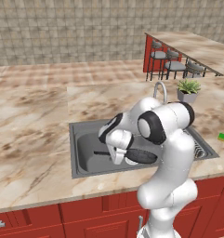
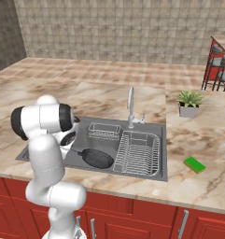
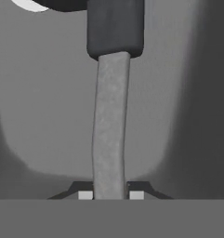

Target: Pick the pan and sponge and place them into the sink. Then turn on the water.

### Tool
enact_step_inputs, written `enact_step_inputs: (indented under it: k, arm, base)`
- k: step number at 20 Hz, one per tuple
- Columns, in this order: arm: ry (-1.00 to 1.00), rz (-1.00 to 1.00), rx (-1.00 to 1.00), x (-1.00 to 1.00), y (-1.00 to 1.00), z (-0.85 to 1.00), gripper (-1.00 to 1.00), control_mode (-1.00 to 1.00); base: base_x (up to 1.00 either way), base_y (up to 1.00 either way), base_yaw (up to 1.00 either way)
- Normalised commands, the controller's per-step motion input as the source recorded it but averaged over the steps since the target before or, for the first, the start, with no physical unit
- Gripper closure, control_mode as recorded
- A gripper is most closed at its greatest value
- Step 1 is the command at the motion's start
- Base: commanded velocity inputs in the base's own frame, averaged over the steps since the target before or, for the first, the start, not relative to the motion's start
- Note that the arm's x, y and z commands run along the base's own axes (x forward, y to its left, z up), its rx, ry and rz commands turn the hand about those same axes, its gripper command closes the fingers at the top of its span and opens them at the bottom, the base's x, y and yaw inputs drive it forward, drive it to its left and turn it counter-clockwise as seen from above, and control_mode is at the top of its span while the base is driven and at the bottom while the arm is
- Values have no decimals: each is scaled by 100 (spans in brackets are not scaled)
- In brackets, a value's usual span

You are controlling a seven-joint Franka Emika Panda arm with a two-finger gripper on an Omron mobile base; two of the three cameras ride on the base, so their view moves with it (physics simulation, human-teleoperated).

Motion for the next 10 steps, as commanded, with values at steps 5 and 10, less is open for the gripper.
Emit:
enact_step_inputs:
  k: [5,10]
  arm:
    - [-2,0,3,35,0,-18,100,-100]
    - [-4,0,0,33,5,-25,100,-100]
  base:
    - [0,0,0]
    - [0,0,0]
